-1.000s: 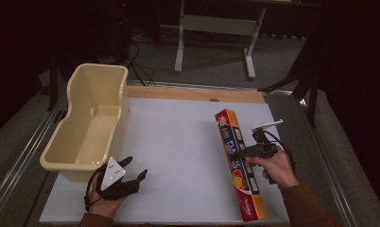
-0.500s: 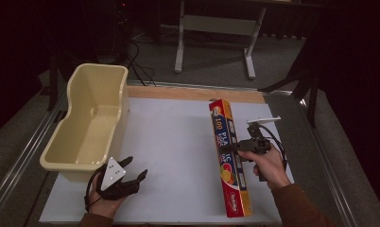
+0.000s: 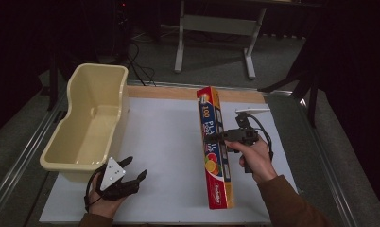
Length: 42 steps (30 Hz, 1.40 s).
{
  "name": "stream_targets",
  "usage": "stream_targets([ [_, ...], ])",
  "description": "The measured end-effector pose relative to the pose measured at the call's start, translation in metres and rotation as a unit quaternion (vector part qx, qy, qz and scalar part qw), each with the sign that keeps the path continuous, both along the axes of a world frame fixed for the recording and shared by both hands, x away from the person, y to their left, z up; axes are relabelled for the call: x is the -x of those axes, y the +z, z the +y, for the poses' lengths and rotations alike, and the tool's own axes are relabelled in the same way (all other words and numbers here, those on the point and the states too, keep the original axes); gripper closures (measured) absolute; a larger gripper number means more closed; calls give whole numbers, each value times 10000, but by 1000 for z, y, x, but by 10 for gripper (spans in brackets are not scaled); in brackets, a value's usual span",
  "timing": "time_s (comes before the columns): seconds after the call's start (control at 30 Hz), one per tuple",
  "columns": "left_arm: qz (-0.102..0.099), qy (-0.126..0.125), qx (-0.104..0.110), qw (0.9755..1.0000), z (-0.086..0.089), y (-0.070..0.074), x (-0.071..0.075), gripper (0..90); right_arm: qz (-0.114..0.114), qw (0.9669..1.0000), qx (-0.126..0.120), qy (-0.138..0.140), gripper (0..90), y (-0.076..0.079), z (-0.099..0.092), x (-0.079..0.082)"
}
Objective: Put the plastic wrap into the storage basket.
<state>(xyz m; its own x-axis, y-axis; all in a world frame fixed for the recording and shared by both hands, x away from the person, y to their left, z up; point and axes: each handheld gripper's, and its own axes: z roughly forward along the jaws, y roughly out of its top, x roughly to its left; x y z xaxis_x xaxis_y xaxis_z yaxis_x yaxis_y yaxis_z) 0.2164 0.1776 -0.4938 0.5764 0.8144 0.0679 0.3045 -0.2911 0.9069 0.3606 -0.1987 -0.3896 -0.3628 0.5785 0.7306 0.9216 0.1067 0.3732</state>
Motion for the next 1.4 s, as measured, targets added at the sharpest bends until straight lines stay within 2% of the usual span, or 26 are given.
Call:
stream_targets([
  [0.23,-8,-2,20,10000,0,0,0,327,57,9999,-136,-35,392,5,14,-12],
  [0.6,-9,-5,15,10000,0,0,0,327,127,9990,-408,-158,392,15,23,-29],
  [0.9,-4,-2,23,10000,0,0,0,326,65,9988,-467,-116,392,29,37,-37],
  [1.23,-3,-4,42,10000,0,0,0,325,145,9978,-638,-109,392,35,53,-46],
  [1.4,-10,-18,34,10000,1,0,0,326,103,9982,-581,-69,392,40,60,-50],
])
